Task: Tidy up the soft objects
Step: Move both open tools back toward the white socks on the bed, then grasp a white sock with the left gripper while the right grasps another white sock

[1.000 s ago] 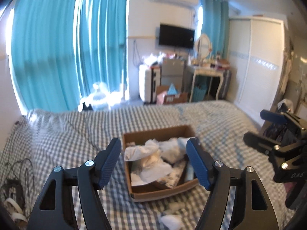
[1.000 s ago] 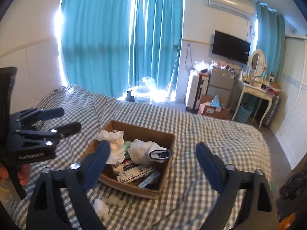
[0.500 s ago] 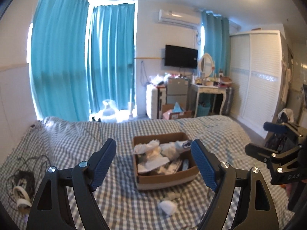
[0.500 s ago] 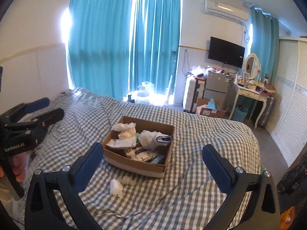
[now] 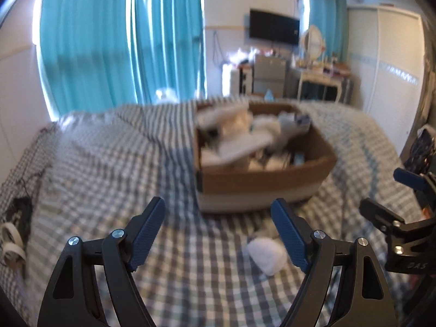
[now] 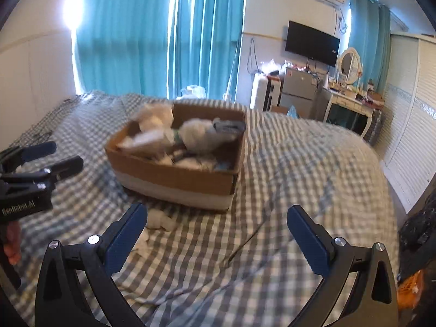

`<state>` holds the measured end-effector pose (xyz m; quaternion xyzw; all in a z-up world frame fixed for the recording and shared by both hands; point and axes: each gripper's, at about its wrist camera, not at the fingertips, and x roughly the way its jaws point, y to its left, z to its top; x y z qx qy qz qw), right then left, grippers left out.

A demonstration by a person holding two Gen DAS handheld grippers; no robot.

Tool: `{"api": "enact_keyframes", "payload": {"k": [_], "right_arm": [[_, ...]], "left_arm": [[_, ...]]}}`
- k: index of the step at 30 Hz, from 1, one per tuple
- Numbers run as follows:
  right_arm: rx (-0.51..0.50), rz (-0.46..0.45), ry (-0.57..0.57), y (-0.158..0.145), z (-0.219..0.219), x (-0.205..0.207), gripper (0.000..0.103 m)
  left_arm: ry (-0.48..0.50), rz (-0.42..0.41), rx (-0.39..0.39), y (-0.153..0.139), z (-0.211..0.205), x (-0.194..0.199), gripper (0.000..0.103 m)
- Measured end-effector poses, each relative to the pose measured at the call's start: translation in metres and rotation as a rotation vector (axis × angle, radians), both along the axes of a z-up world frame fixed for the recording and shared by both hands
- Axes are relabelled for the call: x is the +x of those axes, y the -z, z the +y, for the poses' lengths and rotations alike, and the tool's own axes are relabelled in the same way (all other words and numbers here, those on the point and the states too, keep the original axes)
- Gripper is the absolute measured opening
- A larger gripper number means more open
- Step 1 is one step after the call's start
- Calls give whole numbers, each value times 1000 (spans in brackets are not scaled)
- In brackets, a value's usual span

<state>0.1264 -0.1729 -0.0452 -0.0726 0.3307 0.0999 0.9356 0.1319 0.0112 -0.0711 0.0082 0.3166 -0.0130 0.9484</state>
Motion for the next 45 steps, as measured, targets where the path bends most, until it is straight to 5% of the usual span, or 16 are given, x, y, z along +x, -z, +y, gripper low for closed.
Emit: {"api": "enact_keyframes", "payload": {"k": [3,9,18,19,22,25,33,37,40,45], "right_arm": [[-9,85,60,35,-3,11,103],[3,122,100,43,-13,15,103],[-20,124,122,46,-9,15,103],[-25,126,120,47,-8,15,103],[-21,127,106,48,-5,15,103],[-22,127,102,48,-3,15,103],[-7,138,-4,41,15,16,103],[31,208,-82,48,38,36,102],[22,267,-133,63,59,54,81],[1,317,-217,87,90,75,79]], "left_arm": [[21,78,-45,34,-6,8,81],[59,199,-70,82,-7,13,80],[168,214,-73,86,-35,13,77],[181,224,-73,87,-38,16,73],[207,237,-85,92,-42,22,39],[242,246,-109,94,-44,21,25],[170,206,-287,55,10,18,23],[134,181,-223,38,26,25,23],[100,140,-124,31,31,29,23],[67,182,-137,47,42,40,23]]}}
